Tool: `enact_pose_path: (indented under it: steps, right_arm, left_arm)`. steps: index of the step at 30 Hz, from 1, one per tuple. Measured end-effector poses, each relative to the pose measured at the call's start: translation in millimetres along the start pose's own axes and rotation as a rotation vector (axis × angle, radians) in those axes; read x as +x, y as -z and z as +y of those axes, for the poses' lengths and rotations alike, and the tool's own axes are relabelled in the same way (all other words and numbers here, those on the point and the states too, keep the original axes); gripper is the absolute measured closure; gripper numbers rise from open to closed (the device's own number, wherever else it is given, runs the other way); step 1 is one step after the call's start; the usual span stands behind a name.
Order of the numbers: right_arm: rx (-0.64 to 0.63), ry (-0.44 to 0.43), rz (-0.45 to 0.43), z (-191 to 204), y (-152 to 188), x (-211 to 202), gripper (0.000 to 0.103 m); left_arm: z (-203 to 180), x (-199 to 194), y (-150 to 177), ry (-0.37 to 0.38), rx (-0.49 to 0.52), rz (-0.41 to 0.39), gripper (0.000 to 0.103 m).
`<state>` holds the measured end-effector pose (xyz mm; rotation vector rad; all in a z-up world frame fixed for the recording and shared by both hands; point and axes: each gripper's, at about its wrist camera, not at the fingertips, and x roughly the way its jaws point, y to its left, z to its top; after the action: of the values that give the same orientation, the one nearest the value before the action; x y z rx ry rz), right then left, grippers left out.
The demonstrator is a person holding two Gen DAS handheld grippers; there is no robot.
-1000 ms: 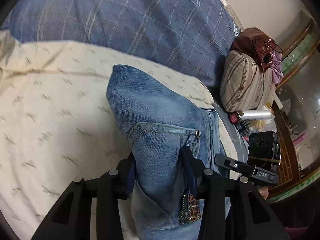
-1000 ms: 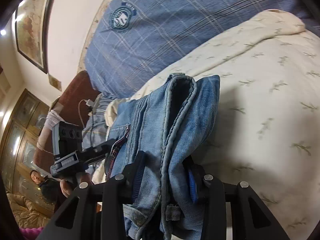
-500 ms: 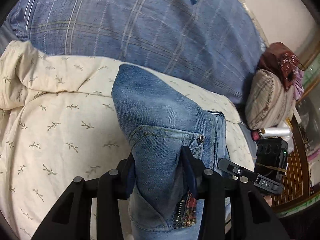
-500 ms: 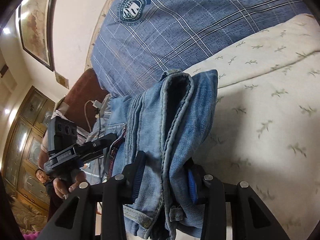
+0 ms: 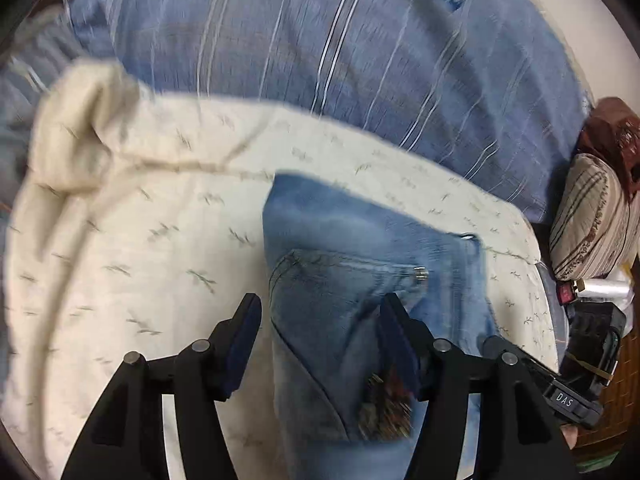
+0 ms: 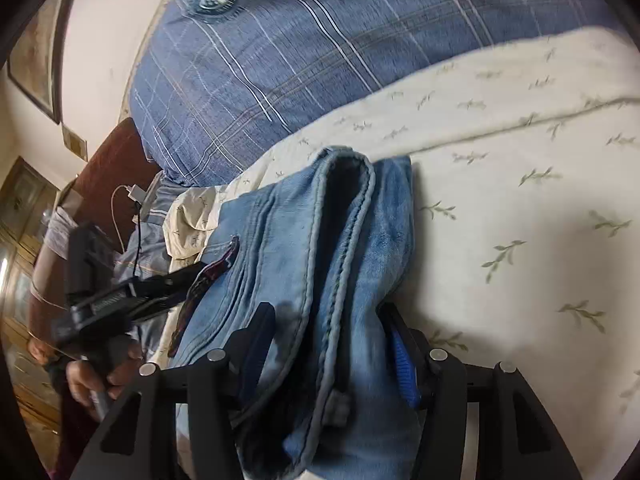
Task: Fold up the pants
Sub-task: 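Release the jeans and raise both tools away from the stack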
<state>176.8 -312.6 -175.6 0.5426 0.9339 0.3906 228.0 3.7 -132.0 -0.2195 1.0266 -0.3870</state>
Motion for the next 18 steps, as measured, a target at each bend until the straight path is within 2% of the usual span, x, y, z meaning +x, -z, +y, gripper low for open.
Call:
enact_pose_path:
  steps: [2, 3, 5, 8, 13, 18]
  right_arm:
    - [-0.028, 0.019, -0.054, 5.3, 5.4, -16.5, 0.045]
    - [-0.043, 0.027, -0.091, 8.6, 9.5, -28.6, 0.044]
    - [-0.075, 0.037, -0.146, 15.4, 15.8, -46.9, 0.044]
    - [-0.147, 0.072, -0.250, 33.9, 31.5, -79.6, 0.042]
    - [-0.156, 0.089, -0.313, 55.0, 56.2, -114.3, 0.041]
    - [-0.224, 0.131, -0.354, 85.9, 75.5, -144.5, 0.041]
  left_arm:
    - [-9.6, -28.7, 6.7, -0.062, 0.036, -0.078, 0.024]
    - [-17.5, -48.7, 12.1, -0.095, 0.061, -0.140, 0.023]
    - [-28.9, -73.1, 18.6, -0.142, 0.100, -0.214, 0.016]
    - [-52.5, -110.7, 33.2, -0.232, 0.179, -0.315, 0.015]
    - [-79.2, -152.6, 57.9, -0.329, 0.270, -0.411, 0.012]
    - [-89.3, -182.8, 78.4, -0.359, 0.258, -0.449, 0.010]
